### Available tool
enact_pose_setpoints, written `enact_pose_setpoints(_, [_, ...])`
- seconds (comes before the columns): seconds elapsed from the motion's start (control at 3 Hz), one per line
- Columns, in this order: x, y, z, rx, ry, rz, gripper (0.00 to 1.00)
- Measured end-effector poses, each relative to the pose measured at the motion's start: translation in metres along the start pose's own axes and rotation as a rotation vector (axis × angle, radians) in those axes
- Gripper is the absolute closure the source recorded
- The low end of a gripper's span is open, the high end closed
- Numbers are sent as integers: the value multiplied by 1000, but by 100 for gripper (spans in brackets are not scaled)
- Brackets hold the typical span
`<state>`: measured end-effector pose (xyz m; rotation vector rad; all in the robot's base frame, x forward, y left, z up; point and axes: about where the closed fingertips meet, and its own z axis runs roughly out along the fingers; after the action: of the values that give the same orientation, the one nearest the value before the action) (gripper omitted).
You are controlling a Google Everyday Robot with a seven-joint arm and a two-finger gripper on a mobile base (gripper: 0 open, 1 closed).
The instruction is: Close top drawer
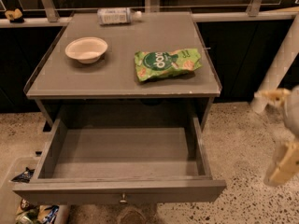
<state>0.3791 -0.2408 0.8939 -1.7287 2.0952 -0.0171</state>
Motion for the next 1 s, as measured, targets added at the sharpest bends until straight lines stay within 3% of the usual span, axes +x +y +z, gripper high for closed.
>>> enact_pose_setpoints(0.33, [65,64,85,-131,-85,61,0])
enact_pose_setpoints(0.67, [121,157,174,-350,-138,111,0])
enact_pose_setpoints(1.0, [133,198,221,-478,-207,145,0])
